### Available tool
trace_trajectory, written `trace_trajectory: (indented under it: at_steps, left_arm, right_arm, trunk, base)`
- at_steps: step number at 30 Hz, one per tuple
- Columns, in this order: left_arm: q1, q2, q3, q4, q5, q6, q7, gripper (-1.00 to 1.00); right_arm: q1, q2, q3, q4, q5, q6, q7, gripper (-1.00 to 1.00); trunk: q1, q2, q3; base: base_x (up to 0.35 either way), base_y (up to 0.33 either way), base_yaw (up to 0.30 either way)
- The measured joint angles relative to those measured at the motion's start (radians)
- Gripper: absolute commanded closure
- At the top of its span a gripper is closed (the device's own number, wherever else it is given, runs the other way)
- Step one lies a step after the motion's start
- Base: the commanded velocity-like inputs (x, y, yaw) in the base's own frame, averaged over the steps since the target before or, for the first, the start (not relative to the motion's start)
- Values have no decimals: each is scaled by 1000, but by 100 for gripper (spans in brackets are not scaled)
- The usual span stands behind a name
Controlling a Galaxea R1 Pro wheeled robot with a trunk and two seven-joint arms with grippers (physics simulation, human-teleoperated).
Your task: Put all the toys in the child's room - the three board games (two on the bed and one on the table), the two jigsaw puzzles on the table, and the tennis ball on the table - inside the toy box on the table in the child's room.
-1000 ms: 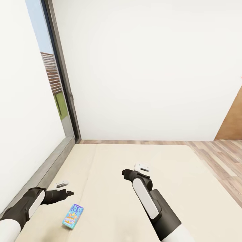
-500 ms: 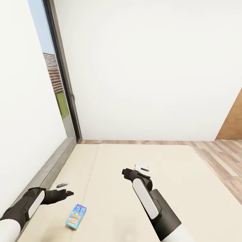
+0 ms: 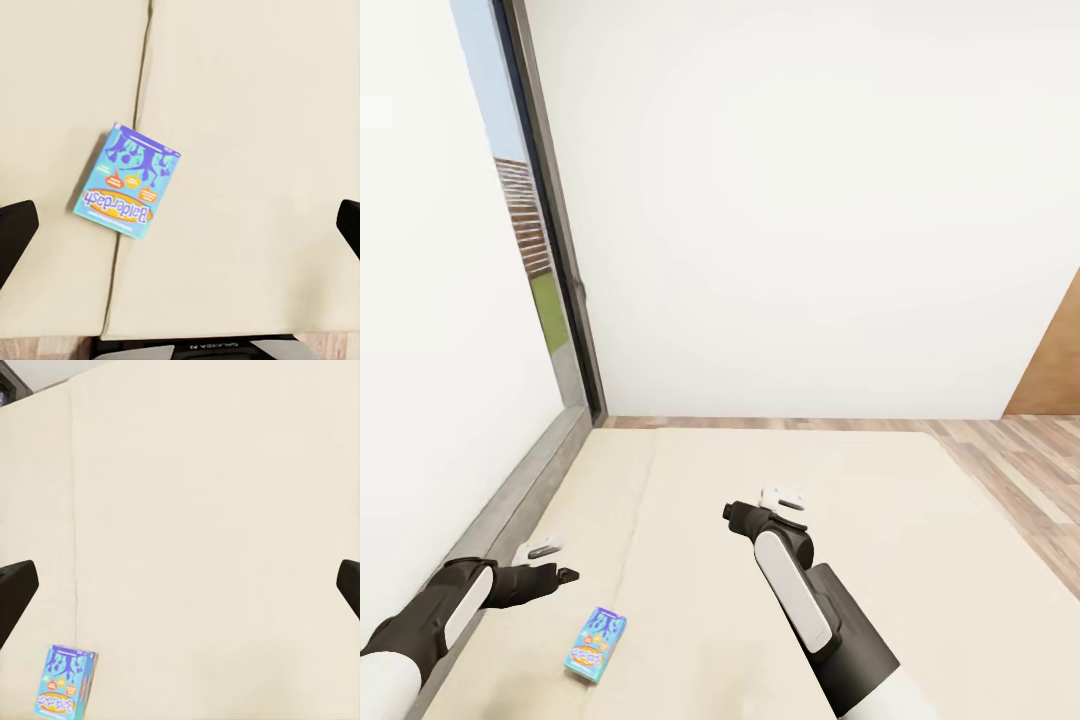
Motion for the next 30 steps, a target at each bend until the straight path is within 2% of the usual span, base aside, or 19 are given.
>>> trace_trajectory:
  at_steps: [30]
  left_arm:
    - [0, 0, 0, 0, 0, 0, 0, -100]
  right_arm:
    - [0, 0, -1, 0, 0, -1, 0, -100]
  trunk:
    - [0, 0, 0]
  base:
    - [0, 117, 0]
